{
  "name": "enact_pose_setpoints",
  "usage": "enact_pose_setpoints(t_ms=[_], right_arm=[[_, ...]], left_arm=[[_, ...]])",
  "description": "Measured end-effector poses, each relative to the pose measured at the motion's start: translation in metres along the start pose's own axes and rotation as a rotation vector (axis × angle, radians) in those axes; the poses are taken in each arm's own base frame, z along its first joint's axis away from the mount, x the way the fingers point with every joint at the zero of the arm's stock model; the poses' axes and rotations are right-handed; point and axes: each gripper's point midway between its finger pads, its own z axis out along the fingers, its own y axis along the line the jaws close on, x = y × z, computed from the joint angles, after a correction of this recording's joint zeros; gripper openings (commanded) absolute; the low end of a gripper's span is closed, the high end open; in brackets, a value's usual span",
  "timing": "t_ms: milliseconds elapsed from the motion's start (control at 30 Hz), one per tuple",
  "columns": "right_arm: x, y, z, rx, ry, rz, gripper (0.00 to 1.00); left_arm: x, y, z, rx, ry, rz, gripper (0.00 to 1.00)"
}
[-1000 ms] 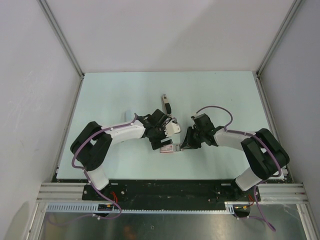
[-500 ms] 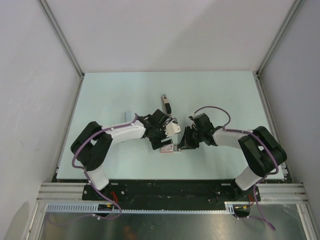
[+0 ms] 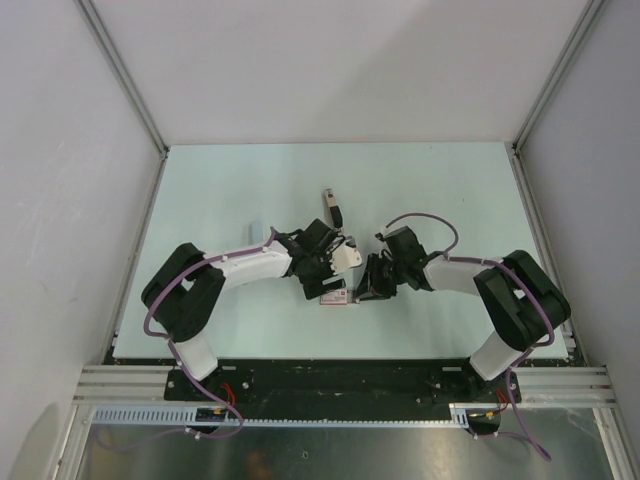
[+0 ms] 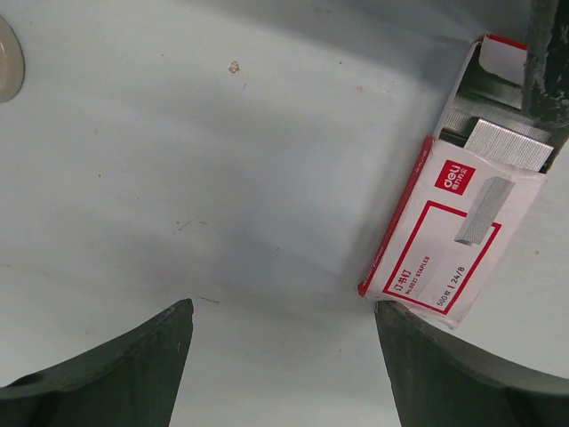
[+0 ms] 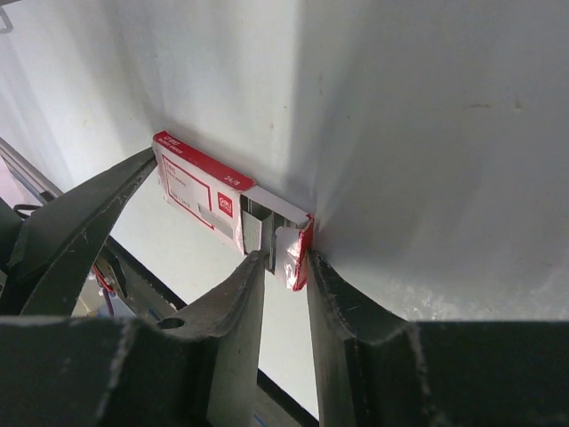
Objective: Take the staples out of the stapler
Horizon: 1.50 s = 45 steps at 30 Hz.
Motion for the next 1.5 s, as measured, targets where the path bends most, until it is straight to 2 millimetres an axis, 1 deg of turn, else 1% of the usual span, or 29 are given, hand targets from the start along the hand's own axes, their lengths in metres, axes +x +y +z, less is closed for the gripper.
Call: enact_pose_setpoints(t_ms=[467,500,667,733,1033,1367,1500], right_arm=[[-0.001,-0.004,-0.006,-0.007,0.012,0.002,0.31],[-0.002,-0.004,-0.007,-0.009,0.009,0.001,0.30],[-0.007,-0.005,-0.010,-0.012,-0.004,0.000,0.18],[-0.006,-0.007,-0.010,-0.012,-0.002,0.002,0.15],[-0.002,-0.005,-0.006,-0.029,0.014,-0.001,0.14],[0.000,0.002,0.002,-0.056,0.020,-0.005,0.06],[0.000,0.007,0.005,-0.072,0.017,-0.006,0.06]], left_arm=[[0.000,0.000,0.000,-0.002,0.000,0.001,0.88],[0.000,0.000,0.000,-0.002,0.001,0.001,0.88],[0.000,0.000,0.000,-0.003,0.001,0.001,0.87],[0.000,0.001,0.000,-0.005,0.002,0.001,0.87],[0.000,0.001,0.000,-0.009,0.004,0.004,0.87],[0.000,0.001,0.000,-0.010,0.005,0.003,0.87],[0.000,0.001,0.000,-0.012,0.005,0.003,0.87]])
